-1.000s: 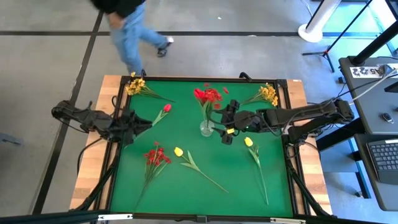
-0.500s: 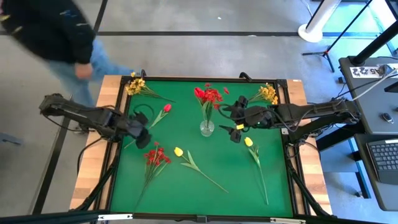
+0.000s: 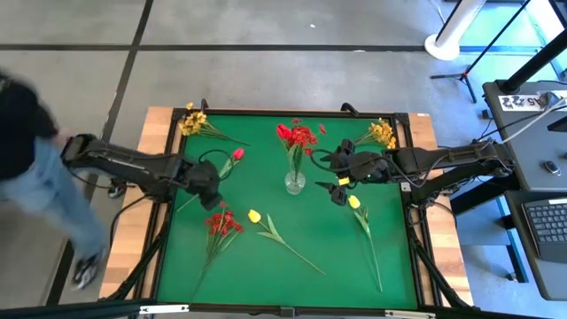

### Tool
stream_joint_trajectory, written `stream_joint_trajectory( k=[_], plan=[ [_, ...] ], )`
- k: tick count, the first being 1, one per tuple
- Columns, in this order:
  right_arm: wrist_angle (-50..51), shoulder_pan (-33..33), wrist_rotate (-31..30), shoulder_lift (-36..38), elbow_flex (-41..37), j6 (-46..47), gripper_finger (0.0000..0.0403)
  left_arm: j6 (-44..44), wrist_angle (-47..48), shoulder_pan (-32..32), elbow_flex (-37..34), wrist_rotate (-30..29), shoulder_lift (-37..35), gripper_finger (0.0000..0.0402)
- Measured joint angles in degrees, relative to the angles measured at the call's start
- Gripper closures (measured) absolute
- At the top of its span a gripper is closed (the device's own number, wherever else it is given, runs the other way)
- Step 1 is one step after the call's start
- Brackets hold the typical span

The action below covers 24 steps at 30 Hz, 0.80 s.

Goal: Sort flowers into vase by color
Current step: Put the red flower into the transparent vase

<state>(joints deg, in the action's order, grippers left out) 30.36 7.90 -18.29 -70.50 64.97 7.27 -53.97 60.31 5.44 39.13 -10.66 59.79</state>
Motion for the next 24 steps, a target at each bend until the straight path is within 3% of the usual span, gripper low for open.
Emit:
stream_joint_trajectory(
  k=[6, 12, 24],
  plan=[
    [0.20, 0.00, 2.18, 0.00, 0.00, -0.02, 0.0056, 14.37, -4.18, -13.33, 0.00, 4.25, 6.81, 0.0248],
    [0.02, 0.00, 2.76, -0.02, 0.00, 0.26, 0.0056, 24.29, -10.23, -22.59, 0.00, 5.24, 10.57, 0.0248],
    [-0.23, 0.00, 3.45, -0.04, 0.00, 1.12, 0.0056, 30.81, -17.27, -30.53, 0.00, 6.02, 22.60, 0.0248]
  ],
)
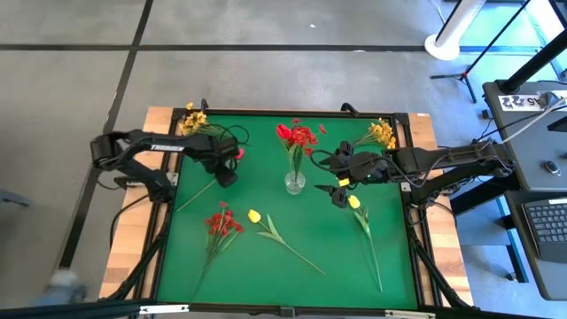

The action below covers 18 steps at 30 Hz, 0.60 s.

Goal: Sort flowers into vase by color
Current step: Put the red flower into the transparent vase

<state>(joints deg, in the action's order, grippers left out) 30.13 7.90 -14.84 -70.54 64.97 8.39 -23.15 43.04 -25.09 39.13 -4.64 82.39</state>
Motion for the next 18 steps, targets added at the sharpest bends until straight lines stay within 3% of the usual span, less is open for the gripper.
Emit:
stream_joint_trajectory(
  k=[9, 15, 18],
  plan=[
    [0.00, 0.00, 0.32, 0.00, 0.00, 0.32, 0.0056, -0.15, -0.25, -0.01, 0.52, 0.97, 4.81, 0.0264],
    [0.10, 0.00, 0.43, 0.00, 0.00, 0.45, 0.0056, -1.82, 2.04, 0.08, 2.65, 1.21, 5.32, 0.0361],
    [1.25, 0.02, 0.52, 1.16, 0.00, 1.00, 0.0056, -2.08, 9.28, 0.03, 7.21, -2.24, 5.77, 0.0391]
  ],
)
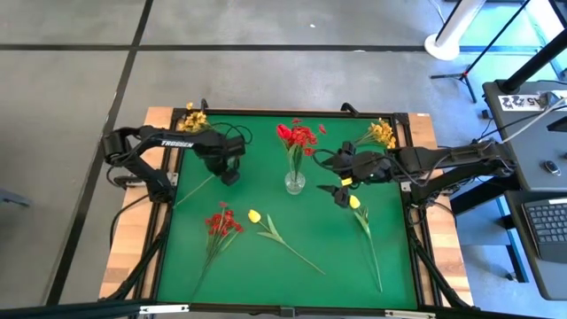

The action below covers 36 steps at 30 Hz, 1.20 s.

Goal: Sort flowers into vase by color
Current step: Put the red flower into the transparent vase

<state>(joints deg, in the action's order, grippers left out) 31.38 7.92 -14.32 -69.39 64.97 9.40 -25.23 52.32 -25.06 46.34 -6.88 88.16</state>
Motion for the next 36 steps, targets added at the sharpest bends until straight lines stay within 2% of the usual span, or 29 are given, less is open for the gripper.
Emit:
stream_joint_trajectory(
  k=[3, 6, 10, 14, 16, 19, 24, 30, 36],
  plan=[
    [1.55, 1.18, -0.63, 2.45, -0.01, 1.02, 0.0056, 0.00, 7.66, 0.09, 6.86, -3.24, -0.77, 0.0396],
    [1.90, 3.22, -3.70, 5.05, 0.03, 1.37, 0.0056, -0.02, 14.54, 0.94, 12.92, -5.77, -3.24, 0.0398],
    [2.09, 6.74, -8.89, 9.01, 0.04, 1.52, 0.0056, -1.57, 18.77, 2.73, 19.55, -5.70, -10.73, 0.0399],
    [2.38, 9.69, -13.25, 11.31, 0.03, 1.53, 0.0056, -5.19, 17.50, 6.19, 23.75, -5.52, -21.63, 0.0400],
    [1.85, 10.89, -14.85, 11.77, 0.02, 1.50, 0.0056, -6.01, 11.17, 9.15, 24.00, -5.05, -27.74, 0.0400],
    [2.24, 12.27, -17.16, 11.98, 0.02, 1.19, 0.0056, -4.41, -5.32, 14.82, 21.32, -1.76, -35.49, 0.0401],
    [1.64, 12.76, -18.23, 12.00, -0.16, 0.62, 0.0056, 1.11, -34.21, 23.50, 13.32, 4.01, -41.11, 0.0401],
    [-6.41, 12.71, -16.86, 13.04, -5.50, -2.34, 0.0056, 6.13, -58.81, 28.50, 3.34, 6.06, -37.39, 0.0401],
    [-16.06, 12.59, -12.40, 13.40, -10.69, -3.88, 0.0056, 12.60, -77.43, 28.47, -1.42, 2.27, -27.60, 0.0401]
  ],
)
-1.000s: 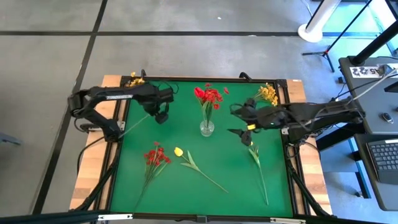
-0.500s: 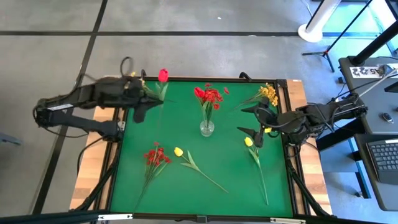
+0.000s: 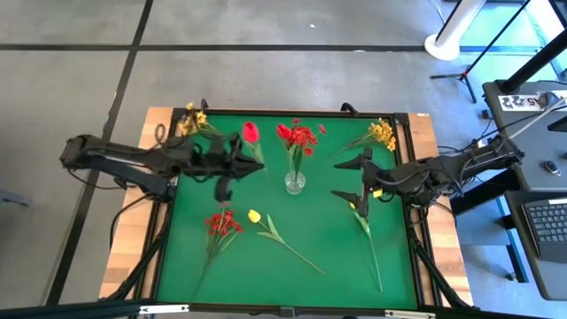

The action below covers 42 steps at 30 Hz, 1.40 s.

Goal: Sort flowers into vase by color
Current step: Put the red flower into the transparent vase

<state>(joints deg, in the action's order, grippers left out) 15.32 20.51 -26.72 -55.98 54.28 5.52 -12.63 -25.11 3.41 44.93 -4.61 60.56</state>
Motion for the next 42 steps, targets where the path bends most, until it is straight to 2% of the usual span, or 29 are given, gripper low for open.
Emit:
stream_joint_trajectory(
  k=[5, 12, 20, 32, 42],
  plan=[
    [-2.31, 0.04, 0.42, 0.00, -1.37, -0.02, 0.0056, 3.88, -9.59, -2.95, -0.04, -2.15, 8.29, 0.0401],
    [-2.44, 0.04, 0.40, 0.00, -1.50, -0.48, 0.0056, 4.23, -14.61, -8.06, -0.02, -4.11, 15.96, 0.0401],
    [-2.46, 0.11, 1.84, -0.27, -1.50, -1.08, 0.0056, 4.23, -18.60, -11.08, 0.02, -4.02, 21.08, 0.0402],
    [-2.32, 0.10, 1.84, -0.42, -1.50, -3.35, 0.0056, 4.24, -15.74, -10.79, 0.07, -3.89, 26.46, 0.0397],
    [-2.26, 0.11, 1.79, -0.42, -1.50, 0.26, 0.0056, 4.38, -8.84, -6.40, 0.07, -5.43, 27.03, 0.0318]
  ],
)
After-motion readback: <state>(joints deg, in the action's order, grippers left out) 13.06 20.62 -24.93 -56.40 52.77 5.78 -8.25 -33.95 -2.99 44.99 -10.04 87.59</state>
